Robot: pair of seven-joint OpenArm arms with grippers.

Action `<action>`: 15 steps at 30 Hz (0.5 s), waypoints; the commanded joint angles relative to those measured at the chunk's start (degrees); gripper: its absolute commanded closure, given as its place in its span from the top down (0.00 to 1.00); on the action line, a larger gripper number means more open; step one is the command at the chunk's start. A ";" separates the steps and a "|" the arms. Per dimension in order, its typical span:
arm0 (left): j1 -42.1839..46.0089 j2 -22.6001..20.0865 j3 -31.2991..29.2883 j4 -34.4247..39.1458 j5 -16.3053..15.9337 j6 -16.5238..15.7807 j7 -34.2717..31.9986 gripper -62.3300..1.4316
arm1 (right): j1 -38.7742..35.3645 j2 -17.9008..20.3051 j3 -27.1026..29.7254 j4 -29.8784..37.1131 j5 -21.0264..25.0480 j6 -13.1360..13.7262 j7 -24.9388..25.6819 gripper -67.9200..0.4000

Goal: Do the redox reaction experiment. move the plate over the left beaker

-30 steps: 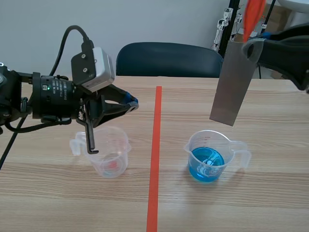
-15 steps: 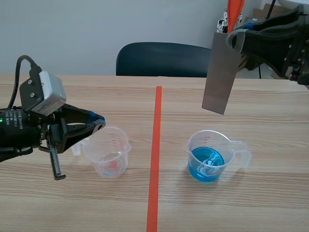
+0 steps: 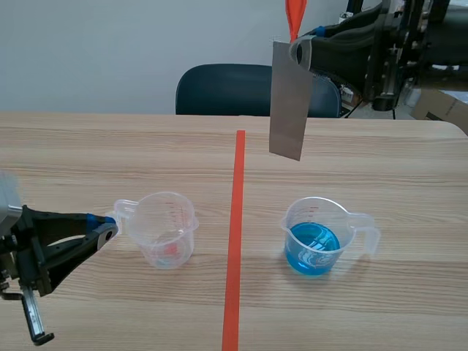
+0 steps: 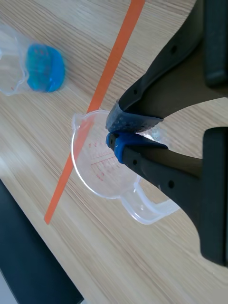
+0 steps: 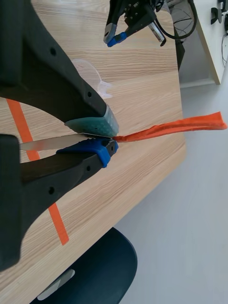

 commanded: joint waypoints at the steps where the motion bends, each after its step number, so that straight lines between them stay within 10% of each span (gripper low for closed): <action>1: 1.03 -0.13 -0.20 0.87 -0.81 0.87 -2.67 0.07 | 1.64 -0.61 0.66 0.70 1.03 0.85 0.33 0.01; 15: 9.92 2.75 -0.28 -16.22 -0.79 9.22 -21.99 0.07 | 3.82 -11.28 0.68 0.68 1.03 0.85 -10.34 0.01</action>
